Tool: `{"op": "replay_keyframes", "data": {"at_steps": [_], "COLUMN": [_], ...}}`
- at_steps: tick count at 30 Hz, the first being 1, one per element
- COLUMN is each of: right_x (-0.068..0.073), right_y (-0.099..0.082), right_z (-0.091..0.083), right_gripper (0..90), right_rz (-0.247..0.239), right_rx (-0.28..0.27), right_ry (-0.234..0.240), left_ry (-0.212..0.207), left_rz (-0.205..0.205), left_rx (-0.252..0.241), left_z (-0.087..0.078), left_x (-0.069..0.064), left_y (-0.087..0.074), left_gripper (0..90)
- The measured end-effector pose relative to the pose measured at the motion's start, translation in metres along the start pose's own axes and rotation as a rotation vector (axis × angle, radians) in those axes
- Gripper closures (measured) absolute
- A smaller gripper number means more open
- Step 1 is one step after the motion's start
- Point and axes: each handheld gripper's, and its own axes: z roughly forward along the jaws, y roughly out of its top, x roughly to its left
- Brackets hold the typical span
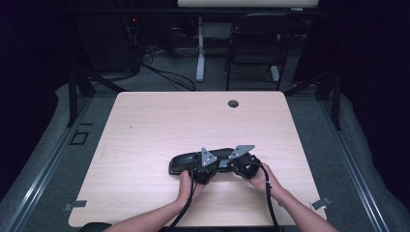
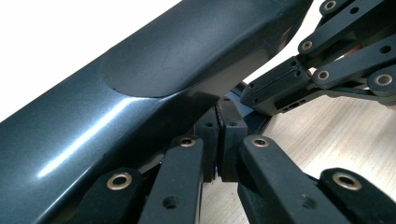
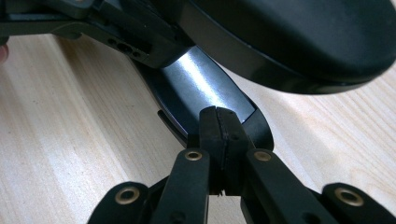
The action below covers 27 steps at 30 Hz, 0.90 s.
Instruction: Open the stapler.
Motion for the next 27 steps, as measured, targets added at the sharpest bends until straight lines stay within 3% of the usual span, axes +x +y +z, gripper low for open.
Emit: {"op": "replay_keyframes", "data": {"at_steps": [7,11,27], "right_x": [-0.0026,-0.0032,-0.0042], "right_y": [0.0000,-0.0007,-0.0016], "right_z": [0.0001,0.0002,0.0001], "right_gripper": [90.0,90.0,90.0], "right_rz": [0.022,0.032,0.053], "right_rx": [0.000,-0.006,-0.008], "right_ry": [0.014,0.018,0.021], "left_ry": [-0.003,0.000,0.058], "left_rz": [-0.020,0.001,-0.006], "left_rx": [-0.004,-0.011,-0.053], "left_z": [-0.0013,-0.0030,0.0027], "left_x": [0.0004,-0.0023,-0.0084], "left_y": [0.0001,0.0014,-0.0026], "left_gripper": [90.0,90.0,90.0]}}
